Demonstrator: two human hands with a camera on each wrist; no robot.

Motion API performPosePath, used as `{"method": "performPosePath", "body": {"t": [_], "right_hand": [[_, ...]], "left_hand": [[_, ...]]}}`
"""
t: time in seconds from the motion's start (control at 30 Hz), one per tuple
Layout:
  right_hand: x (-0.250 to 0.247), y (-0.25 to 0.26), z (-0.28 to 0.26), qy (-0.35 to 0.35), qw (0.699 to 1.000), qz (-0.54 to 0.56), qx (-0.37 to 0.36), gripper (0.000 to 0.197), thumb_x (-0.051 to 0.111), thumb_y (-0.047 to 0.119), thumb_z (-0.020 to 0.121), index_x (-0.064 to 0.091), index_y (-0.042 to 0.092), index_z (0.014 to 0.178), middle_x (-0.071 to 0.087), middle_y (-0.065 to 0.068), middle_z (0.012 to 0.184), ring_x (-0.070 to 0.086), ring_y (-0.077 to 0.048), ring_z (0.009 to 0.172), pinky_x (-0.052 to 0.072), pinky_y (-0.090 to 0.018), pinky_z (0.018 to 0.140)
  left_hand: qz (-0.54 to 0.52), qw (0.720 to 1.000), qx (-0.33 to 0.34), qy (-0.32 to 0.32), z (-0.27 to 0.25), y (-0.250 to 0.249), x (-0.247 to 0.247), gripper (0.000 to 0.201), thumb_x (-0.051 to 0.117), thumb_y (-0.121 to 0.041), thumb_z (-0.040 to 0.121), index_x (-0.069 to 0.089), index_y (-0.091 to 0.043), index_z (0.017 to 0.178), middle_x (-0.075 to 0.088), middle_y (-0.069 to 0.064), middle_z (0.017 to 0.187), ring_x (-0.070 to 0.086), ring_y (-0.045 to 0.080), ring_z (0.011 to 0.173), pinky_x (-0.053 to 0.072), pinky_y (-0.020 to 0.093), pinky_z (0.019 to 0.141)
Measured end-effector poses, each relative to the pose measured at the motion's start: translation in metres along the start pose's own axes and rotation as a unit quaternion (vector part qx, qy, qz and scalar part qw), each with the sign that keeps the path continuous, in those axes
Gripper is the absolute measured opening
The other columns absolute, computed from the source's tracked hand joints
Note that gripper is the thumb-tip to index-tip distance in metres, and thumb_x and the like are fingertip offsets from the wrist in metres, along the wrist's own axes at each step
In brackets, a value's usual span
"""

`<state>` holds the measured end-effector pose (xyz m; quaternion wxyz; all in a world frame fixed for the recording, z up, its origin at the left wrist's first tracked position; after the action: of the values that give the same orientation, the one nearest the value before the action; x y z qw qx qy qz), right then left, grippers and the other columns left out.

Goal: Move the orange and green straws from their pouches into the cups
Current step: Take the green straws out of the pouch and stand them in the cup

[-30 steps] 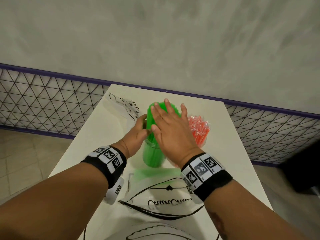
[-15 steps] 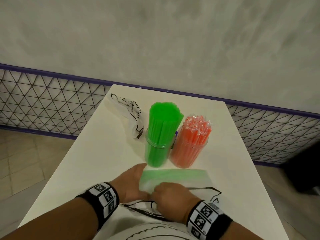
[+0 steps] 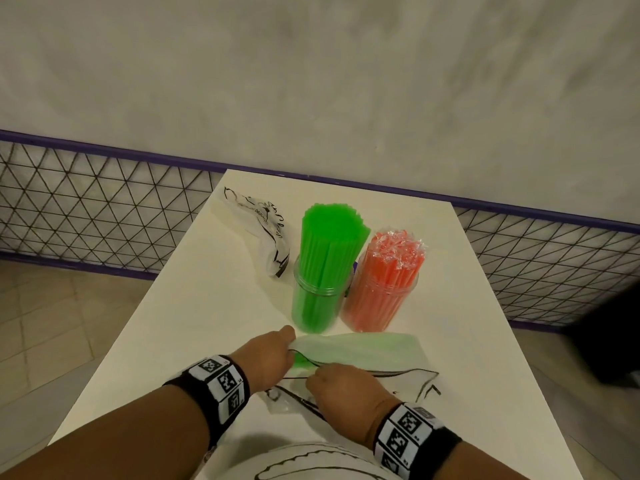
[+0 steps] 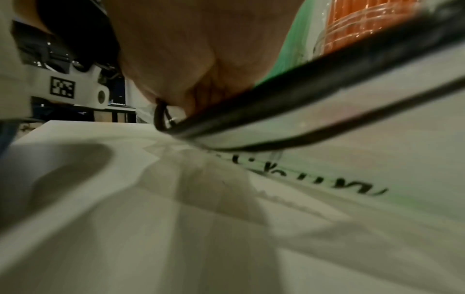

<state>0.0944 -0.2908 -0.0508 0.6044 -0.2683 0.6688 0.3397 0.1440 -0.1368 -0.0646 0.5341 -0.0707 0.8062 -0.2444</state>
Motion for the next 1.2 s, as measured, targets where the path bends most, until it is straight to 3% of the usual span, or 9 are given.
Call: {"method": "performPosePath", "body": {"t": [0.1, 0.2, 0.37, 0.5, 0.57, 0.77, 0.93, 1.03, 1.2], "right_hand": [[0.008, -0.009, 0.005, 0.027, 0.999, 0.028, 0.03, 0.043, 0.047, 0.015, 0.088, 0.053, 0.005, 0.129, 0.058, -0.014, 0.125, 0.057, -0.032, 0.109, 0.052, -0.04, 0.091], [0.002, -0.012, 0.019, 0.007, 0.999, 0.022, 0.029, 0.058, 0.058, 0.014, 0.084, 0.044, 0.004, 0.139, 0.05, -0.014, 0.135, 0.049, -0.031, 0.121, 0.039, -0.04, 0.109], [0.011, -0.016, 0.026, 0.072, 0.99, 0.019, 0.119, 0.042, 0.047, 0.009, 0.094, 0.042, 0.009, 0.135, 0.054, -0.016, 0.13, 0.056, -0.035, 0.115, 0.046, -0.046, 0.101], [0.009, -0.01, 0.019, 0.093, 0.99, 0.001, 0.106, 0.03, 0.044, 0.013, 0.096, 0.046, 0.006, 0.125, 0.057, -0.017, 0.117, 0.059, -0.038, 0.102, 0.05, -0.047, 0.082], [0.008, -0.011, 0.015, 0.098, 0.991, 0.005, 0.089, 0.029, 0.044, 0.013, 0.096, 0.047, 0.005, 0.123, 0.057, -0.019, 0.114, 0.057, -0.038, 0.102, 0.047, -0.047, 0.084], [-0.015, -0.023, 0.017, 0.034, 0.996, 0.051, 0.064, 0.011, 0.046, 0.011, 0.093, 0.051, 0.012, 0.103, 0.058, -0.012, 0.104, 0.057, -0.032, 0.095, 0.045, -0.041, 0.079], [-0.03, -0.039, 0.011, -0.03, 0.995, 0.019, 0.09, 0.014, 0.054, 0.022, 0.093, 0.056, 0.018, 0.105, 0.063, -0.004, 0.104, 0.058, -0.026, 0.097, 0.044, -0.036, 0.083], [-0.029, -0.045, 0.008, -0.021, 0.992, 0.022, 0.125, 0.022, 0.05, 0.026, 0.093, 0.056, 0.016, 0.111, 0.06, -0.005, 0.113, 0.053, -0.026, 0.106, 0.04, -0.036, 0.089], [-0.021, -0.047, 0.01, 0.02, 0.986, 0.061, 0.152, 0.018, 0.055, 0.023, 0.09, 0.059, 0.014, 0.105, 0.062, -0.007, 0.109, 0.057, -0.028, 0.103, 0.041, -0.035, 0.087]], "left_hand": [[-0.022, 0.999, 0.023, 0.014, 0.0, -0.007, -0.006, 0.01, 0.039, -0.018, 0.104, 0.034, -0.013, 0.098, 0.039, -0.005, 0.075, 0.048, 0.027, 0.082, 0.028, 0.028, 0.068], [-0.051, 0.998, 0.033, 0.032, -0.002, -0.01, -0.009, 0.012, 0.039, -0.021, 0.105, 0.036, -0.013, 0.097, 0.039, -0.008, 0.075, 0.043, 0.02, 0.077, 0.029, 0.028, 0.067], [-0.095, 0.994, 0.036, 0.036, -0.007, -0.013, -0.011, 0.009, 0.04, -0.015, 0.104, 0.038, -0.013, 0.095, 0.04, -0.005, 0.072, 0.037, 0.006, 0.061, 0.031, 0.016, 0.054], [-0.091, 0.996, 0.015, 0.01, -0.006, -0.005, -0.013, 0.021, 0.039, -0.015, 0.102, 0.033, -0.021, 0.083, 0.04, -0.003, 0.068, 0.035, 0.008, 0.057, 0.029, 0.02, 0.051], [-0.062, 0.998, 0.001, -0.006, -0.004, -0.001, -0.012, 0.017, 0.039, -0.02, 0.103, 0.033, -0.019, 0.087, 0.042, -0.004, 0.069, 0.037, 0.011, 0.059, 0.03, 0.025, 0.054], [0.0, 0.997, -0.028, -0.069, -0.002, 0.01, -0.016, 0.02, 0.035, -0.034, 0.106, 0.032, -0.017, 0.097, 0.044, -0.004, 0.074, 0.049, 0.024, 0.072, 0.036, 0.031, 0.066], [0.035, 0.995, 0.002, -0.092, -0.002, -0.006, -0.032, 0.02, 0.039, -0.036, 0.104, 0.029, -0.02, 0.096, 0.042, -0.007, 0.071, 0.055, 0.025, 0.074, 0.038, 0.031, 0.064], [-0.045, 0.999, -0.007, -0.022, 0.0, -0.009, -0.034, 0.029, 0.056, -0.027, 0.095, 0.032, -0.025, 0.11, 0.058, -0.002, 0.081, 0.059, 0.024, 0.072, 0.045, 0.032, 0.062], [-0.191, 0.96, -0.082, 0.186, -0.006, -0.012, -0.03, 0.104, 0.074, -0.011, 0.077, 0.004, -0.036, 0.15, 0.051, -0.002, 0.124, 0.062, 0.015, 0.076, 0.055, 0.023, 0.068]]}}
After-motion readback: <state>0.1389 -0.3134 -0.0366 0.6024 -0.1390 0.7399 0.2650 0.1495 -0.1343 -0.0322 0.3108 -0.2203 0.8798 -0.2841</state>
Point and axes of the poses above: each hand's wrist, its own z-axis towards the middle knuckle, its own x-axis out of the palm, y = z × x, the point moved 4 cm from there along z, towards the middle knuckle
